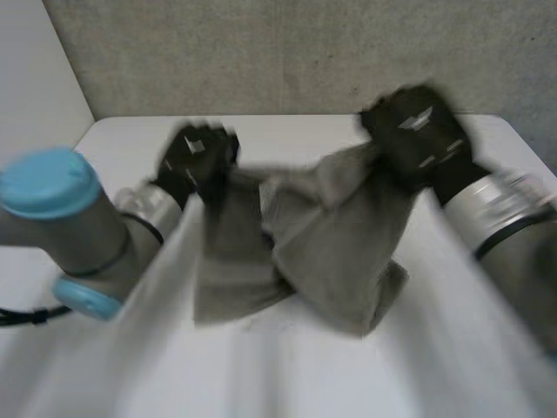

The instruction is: Fold the towel.

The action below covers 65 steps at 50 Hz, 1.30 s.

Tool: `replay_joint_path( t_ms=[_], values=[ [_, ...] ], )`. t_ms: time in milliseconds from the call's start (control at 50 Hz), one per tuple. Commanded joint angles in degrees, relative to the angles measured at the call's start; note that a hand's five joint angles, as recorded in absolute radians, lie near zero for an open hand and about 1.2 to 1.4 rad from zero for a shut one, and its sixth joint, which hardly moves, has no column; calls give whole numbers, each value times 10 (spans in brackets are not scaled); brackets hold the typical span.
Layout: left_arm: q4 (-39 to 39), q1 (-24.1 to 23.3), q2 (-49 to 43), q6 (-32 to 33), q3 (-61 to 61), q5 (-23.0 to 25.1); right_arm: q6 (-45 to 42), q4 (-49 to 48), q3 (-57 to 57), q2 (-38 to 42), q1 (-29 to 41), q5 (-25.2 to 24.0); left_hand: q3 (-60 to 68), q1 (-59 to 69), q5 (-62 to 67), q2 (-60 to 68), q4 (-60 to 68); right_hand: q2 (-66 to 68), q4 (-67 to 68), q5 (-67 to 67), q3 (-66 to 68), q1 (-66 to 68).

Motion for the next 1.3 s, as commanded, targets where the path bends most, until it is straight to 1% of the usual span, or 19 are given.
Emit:
replay_joint_path(
  t_ms=[20,60,220,360,520,580,620,640,680,720,760,780,800,820,840,860,880,1060,1300],
  values=[
    [-9,3,170,-7,9,-68,160,114,-81,-68,-148,-140,105,125,118,104,105,46,36,39,55,45],
    [-31,-17,241,-12,11,-68,233,172,-132,-77,-190,-204,105,125,118,104,105,46,36,39,55,45],
    [-76,-40,273,-19,-6,-68,295,270,-213,-53,-262,-298,105,125,118,104,105,46,36,39,55,45],
    [-129,-43,166,-16,-13,-71,269,318,-258,63,-262,-304,105,125,118,104,105,46,36,39,55,45],
    [-160,-49,23,-19,-1,-72,104,359,-306,216,-247,-298,105,125,118,104,105,46,36,39,55,45],
    [-155,-52,-30,-22,25,-69,47,380,-353,296,-238,-275,105,125,118,104,105,-113,-124,-120,-104,-114],
    [-145,-64,-81,-23,86,-72,3,393,-413,365,-227,-206,105,125,118,104,105,-382,-393,-390,-374,-383],
    [-145,-64,-82,-23,87,-72,3,393,-413,365,-227,-205,105,125,118,104,105,-384,-394,-391,-375,-385],
    [-140,-71,-105,-22,123,-72,-39,393,-460,407,-205,-127,105,125,118,104,105,-553,-564,-560,-544,-554],
    [-134,-73,-151,-21,194,-75,-52,387,-479,416,-196,-96,105,125,118,104,105,-622,-633,-629,-613,-623],
    [-138,-74,-169,-21,223,-75,-56,376,-487,418,-191,-81,105,125,118,104,105,-654,-664,-661,-645,-655],
    [-140,-74,-178,-22,243,-72,-54,361,-486,414,-186,-78,-33,-13,-20,-34,-33,-654,-664,-661,-645,-655],
    [-140,-74,-178,-22,243,-72,-54,361,-486,414,-186,-78,-35,-15,-21,-35,-35,-654,-664,-661,-645,-655],
    [-145,-74,-179,-22,248,-70,-51,346,-478,402,-181,-73,-338,-318,-324,-338,-338,-654,-664,-661,-645,-655],
    [-145,-74,-179,-22,249,-70,-43,334,-462,381,-178,-69,-341,-321,-327,-341,-341,-654,-664,-661,-645,-655],
    [-150,-75,-177,-21,245,-70,-43,334,-461,380,-178,-69,-506,-486,-492,-506,-506,-654,-664,-661,-645,-655],
    [-160,-77,-164,-20,235,-70,-32,323,-434,349,-178,-66,-554,-534,-540,-554,-554,-654,-664,-661,-645,-655],
    [-170,-72,-72,-15,118,-68,125,217,-281,182,-133,-7,-578,-558,-565,-578,-578,-654,-664,-661,-645,-655],
    [-126,-26,20,-14,-9,-74,175,190,-246,177,-7,59,-578,-558,-565,-578,-578,-648,-658,-655,-639,-649]
  ],
)
